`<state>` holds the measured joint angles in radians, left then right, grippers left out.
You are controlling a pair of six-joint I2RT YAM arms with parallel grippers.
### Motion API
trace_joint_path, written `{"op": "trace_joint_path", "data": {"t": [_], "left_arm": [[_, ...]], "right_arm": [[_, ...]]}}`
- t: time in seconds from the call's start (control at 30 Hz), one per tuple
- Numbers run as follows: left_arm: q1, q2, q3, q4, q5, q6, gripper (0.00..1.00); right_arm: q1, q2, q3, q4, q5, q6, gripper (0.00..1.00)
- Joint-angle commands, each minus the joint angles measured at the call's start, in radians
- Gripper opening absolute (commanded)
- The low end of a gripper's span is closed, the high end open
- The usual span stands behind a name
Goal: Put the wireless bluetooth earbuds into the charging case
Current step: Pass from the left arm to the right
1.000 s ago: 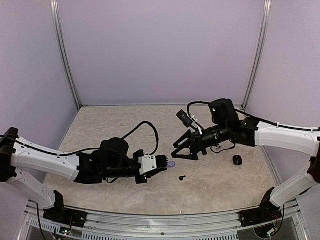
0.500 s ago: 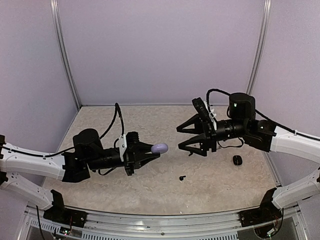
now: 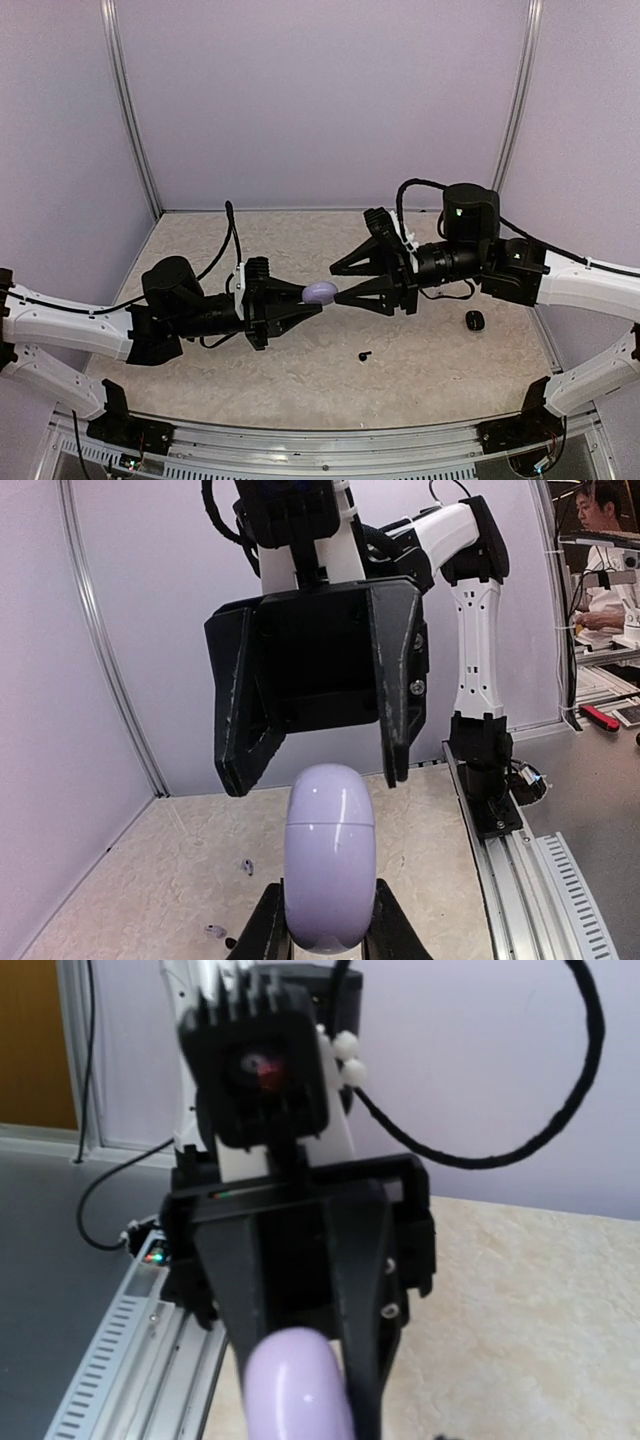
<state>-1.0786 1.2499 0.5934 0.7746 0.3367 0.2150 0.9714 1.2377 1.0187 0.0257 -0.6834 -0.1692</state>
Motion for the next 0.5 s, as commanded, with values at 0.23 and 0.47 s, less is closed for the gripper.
{"op": "trace_joint_path", "data": {"t": [0.23,0.47], "left_arm": [[0.005,0.013,-0.003,0.065,0.026,-0.011,0.09],[0.006,0.015,-0.004,0.064,0.016,-0.01,0.1]], "right_arm": [[0.018,0.048,0.051,-0.02,-0.002,-0.027,0.44],[0.023,0.054,0.062,-0.04,-0.004,-0.027,0.3]]}}
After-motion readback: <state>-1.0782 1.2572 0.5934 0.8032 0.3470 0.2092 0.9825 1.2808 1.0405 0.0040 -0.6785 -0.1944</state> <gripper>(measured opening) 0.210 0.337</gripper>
